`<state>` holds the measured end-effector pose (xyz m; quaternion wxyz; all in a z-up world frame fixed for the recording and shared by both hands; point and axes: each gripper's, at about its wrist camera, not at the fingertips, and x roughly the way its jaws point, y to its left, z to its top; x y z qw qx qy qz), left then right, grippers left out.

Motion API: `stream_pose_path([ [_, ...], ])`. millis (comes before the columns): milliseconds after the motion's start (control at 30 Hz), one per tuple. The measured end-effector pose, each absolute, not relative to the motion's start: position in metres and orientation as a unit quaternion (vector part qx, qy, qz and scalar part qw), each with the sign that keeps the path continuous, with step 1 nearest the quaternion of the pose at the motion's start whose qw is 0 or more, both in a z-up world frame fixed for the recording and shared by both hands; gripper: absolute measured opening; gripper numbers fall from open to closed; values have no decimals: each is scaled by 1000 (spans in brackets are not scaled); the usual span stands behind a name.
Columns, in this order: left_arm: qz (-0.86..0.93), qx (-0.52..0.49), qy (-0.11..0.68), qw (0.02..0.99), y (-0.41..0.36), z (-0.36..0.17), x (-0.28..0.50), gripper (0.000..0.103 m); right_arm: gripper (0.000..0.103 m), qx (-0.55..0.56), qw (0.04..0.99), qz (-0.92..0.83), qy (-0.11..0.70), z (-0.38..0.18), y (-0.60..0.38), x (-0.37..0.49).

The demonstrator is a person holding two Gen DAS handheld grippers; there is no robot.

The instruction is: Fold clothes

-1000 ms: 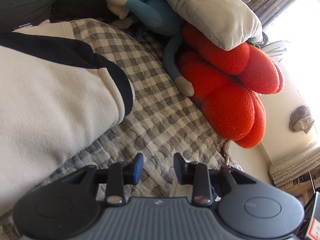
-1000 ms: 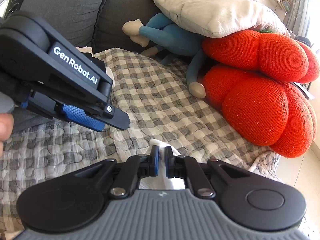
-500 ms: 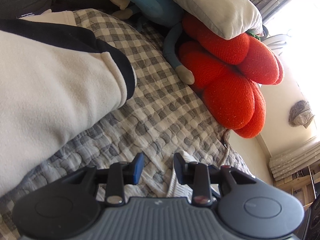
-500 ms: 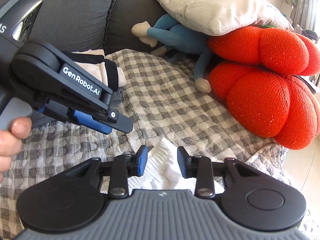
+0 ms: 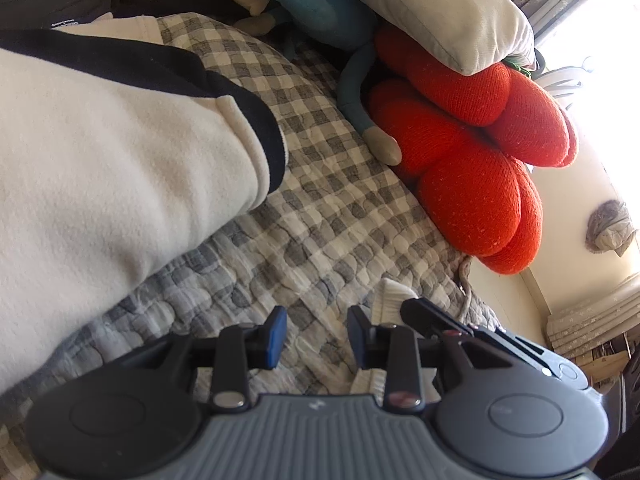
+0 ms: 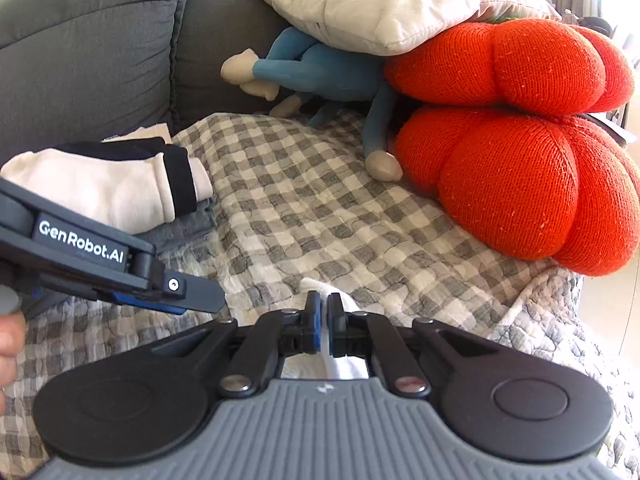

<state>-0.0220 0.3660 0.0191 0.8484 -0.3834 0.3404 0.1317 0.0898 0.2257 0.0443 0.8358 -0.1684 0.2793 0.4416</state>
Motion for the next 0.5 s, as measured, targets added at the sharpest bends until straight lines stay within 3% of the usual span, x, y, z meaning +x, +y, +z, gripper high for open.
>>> stream_pose_path([
  [200, 123, -371, 347, 853, 359, 19, -19, 33, 6, -187, 839, 410, 306, 25, 241, 98],
  [300, 121, -370, 355, 850, 359, 16, -20, 33, 12, -169, 846, 406, 301, 33, 232, 94],
  [333, 121, -370, 357, 849, 359, 16, -20, 33, 18, -157, 849, 406, 301, 38, 227, 93],
  [367, 120, -369, 358, 849, 360, 16, -21, 33, 33, -151, 855, 400, 294, 45, 219, 88],
  [400, 120, -368, 358, 850, 360, 16, -21, 33, 41, -159, 856, 401, 285, 51, 211, 79],
  [433, 119, -368, 358, 850, 360, 17, -22, 33, 45, -168, 857, 401, 275, 58, 202, 70],
  [500, 119, -369, 357, 850, 360, 17, -23, 33, 45, -185, 859, 402, 257, 71, 185, 52],
])
